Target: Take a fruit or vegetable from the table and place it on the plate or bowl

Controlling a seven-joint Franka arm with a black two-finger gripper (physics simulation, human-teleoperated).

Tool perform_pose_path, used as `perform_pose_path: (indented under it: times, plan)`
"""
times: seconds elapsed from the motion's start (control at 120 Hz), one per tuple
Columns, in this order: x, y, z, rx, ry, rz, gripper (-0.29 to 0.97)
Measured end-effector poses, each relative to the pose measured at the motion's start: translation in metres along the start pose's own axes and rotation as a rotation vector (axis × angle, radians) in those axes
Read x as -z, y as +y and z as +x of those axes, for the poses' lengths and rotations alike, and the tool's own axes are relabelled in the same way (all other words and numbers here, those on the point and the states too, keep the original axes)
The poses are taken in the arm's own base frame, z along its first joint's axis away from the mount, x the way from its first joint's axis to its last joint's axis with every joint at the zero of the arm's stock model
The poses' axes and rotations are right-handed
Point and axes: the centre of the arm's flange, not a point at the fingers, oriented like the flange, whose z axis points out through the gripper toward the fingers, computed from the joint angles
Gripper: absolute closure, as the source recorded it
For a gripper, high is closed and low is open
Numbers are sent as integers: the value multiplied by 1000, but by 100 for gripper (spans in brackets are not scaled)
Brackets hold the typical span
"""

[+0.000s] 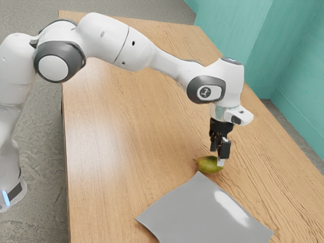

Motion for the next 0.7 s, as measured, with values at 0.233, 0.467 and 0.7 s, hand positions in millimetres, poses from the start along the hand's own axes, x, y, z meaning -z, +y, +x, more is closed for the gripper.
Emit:
perform_pose_path:
  times: [0.233, 0.467, 0.7]
  plan:
    - [-7, -10, -16, 40, 3, -46, 1]
    - [-4, -1, -18, 27, 23, -62, 1]
    - [-12, -10, -22, 48, 12, -58, 1]
